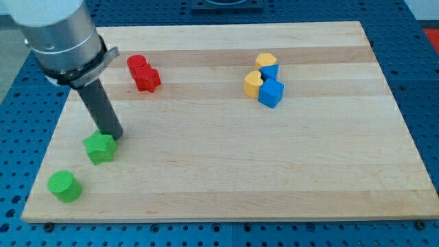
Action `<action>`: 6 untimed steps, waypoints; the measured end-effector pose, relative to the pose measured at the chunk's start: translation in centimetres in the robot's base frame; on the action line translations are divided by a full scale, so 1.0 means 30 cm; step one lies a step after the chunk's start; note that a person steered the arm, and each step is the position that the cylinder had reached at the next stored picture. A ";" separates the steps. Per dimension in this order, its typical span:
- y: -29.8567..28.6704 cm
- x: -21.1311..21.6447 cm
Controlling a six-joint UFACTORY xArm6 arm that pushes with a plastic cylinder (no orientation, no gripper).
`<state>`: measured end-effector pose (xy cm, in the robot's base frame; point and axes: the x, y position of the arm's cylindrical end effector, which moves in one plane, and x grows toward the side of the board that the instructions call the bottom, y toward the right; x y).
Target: Move your hand parallel to the bottom of the red star
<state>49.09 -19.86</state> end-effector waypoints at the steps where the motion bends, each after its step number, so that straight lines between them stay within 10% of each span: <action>1: -0.018 0.055; 6: -0.002 -0.005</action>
